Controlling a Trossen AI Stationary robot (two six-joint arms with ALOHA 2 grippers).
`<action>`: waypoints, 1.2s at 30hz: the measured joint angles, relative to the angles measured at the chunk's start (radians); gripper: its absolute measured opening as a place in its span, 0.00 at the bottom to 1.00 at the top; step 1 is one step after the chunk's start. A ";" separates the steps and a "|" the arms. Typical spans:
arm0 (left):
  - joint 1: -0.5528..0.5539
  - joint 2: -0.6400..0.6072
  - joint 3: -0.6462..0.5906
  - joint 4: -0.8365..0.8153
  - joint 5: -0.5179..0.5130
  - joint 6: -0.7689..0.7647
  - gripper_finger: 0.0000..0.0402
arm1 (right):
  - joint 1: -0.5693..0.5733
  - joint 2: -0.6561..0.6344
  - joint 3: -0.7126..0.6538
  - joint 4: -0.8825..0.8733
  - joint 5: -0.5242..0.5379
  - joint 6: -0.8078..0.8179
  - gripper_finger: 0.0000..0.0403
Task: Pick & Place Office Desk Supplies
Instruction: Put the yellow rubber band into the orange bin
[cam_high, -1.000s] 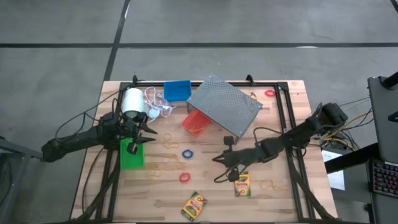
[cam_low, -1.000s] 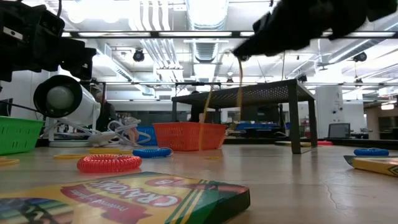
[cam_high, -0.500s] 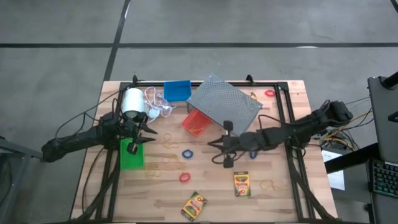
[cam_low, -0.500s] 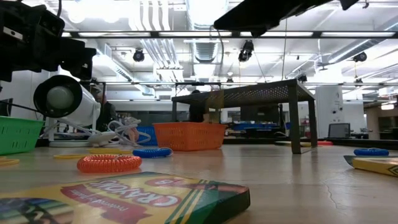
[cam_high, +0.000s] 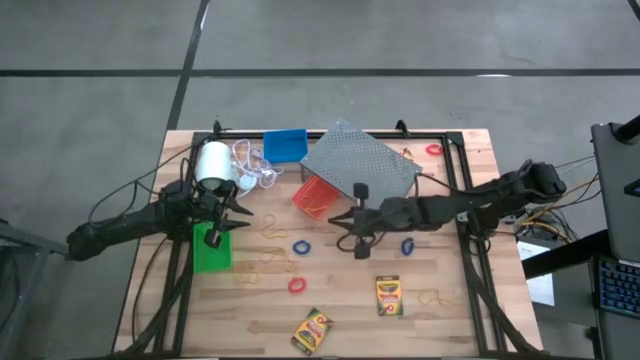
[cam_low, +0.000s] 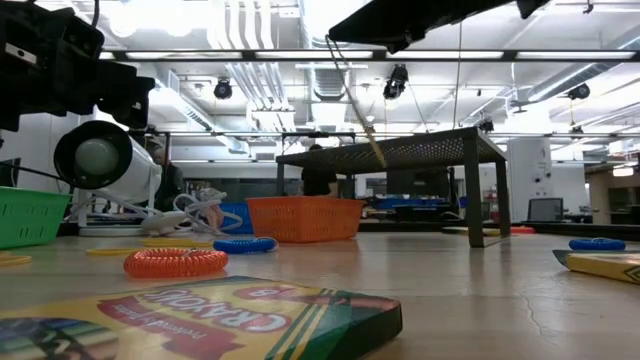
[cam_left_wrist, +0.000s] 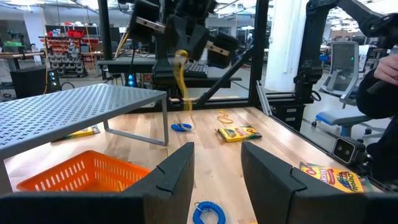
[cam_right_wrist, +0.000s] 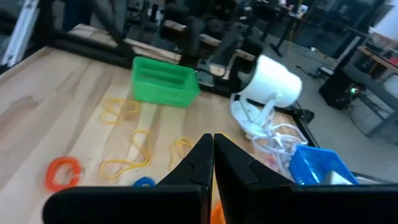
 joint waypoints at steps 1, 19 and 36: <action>0.000 0.000 0.000 0.000 0.000 0.000 0.33 | -0.010 0.002 0.005 0.001 0.000 0.000 0.02; 0.000 0.000 0.000 0.000 0.000 0.000 0.33 | -0.208 0.004 0.081 -0.093 -0.187 -0.008 0.02; 0.000 0.000 0.000 -0.001 0.000 0.000 0.33 | -0.332 0.249 0.186 -0.106 -0.280 0.016 0.02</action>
